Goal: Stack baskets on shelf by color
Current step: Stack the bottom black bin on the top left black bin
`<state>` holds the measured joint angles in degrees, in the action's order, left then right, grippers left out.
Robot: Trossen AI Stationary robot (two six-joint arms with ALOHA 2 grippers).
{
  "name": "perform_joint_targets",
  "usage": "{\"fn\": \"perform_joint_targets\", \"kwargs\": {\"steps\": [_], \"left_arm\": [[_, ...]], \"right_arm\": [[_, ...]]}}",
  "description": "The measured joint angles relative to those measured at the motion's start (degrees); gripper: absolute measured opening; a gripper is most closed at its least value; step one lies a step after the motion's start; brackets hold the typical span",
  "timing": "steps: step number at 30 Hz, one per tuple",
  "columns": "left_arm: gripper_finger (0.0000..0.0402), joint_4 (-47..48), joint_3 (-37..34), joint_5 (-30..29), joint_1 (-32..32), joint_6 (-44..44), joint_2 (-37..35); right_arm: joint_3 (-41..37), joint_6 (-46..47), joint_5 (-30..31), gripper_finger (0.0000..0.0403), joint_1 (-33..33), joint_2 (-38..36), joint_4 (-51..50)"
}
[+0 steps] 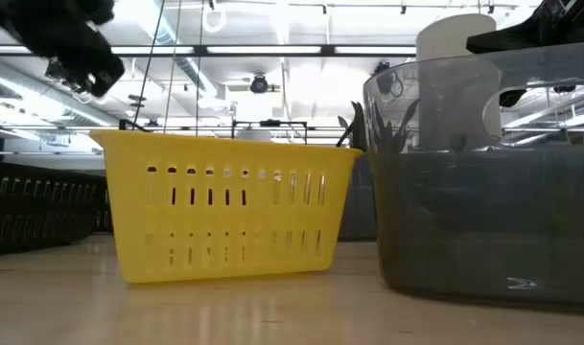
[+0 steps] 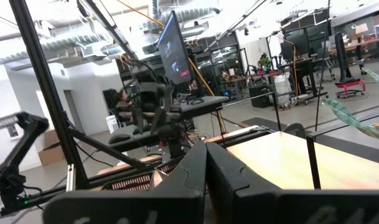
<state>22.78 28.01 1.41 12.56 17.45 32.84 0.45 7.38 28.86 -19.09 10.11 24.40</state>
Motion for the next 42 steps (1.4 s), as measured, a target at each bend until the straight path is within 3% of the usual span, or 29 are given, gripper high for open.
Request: {"fn": "perform_joint_targets", "kwargs": {"steps": [7,12,19,25,35,42], "left_arm": [[0.0117,13.5,7.2,4.7,4.1,2.5,10.4],[0.0117,15.4,8.8,5.9,10.2,10.2,16.4],[0.0117,15.2,16.9,-2.2,25.4,17.9,26.6],[0.0117,16.4,24.9,-6.6,32.5,18.3,36.5],[0.0202,22.4,33.6,-10.4,34.2,17.9,51.1],[0.0242,24.0,34.7,-10.3,33.7,17.9,57.2]], "right_arm": [[0.0,0.0,0.0,0.0012,0.0,0.0,0.0],[0.0,0.0,0.0,0.0012,0.0,0.0,0.0],[0.0,0.0,0.0,0.0012,0.0,0.0,0.0],[0.0,0.0,0.0,0.0012,0.0,0.0,0.0],[0.0,0.0,0.0,0.0012,0.0,0.0,0.0],[0.0,0.0,0.0,0.0012,0.0,0.0,0.0]]}}
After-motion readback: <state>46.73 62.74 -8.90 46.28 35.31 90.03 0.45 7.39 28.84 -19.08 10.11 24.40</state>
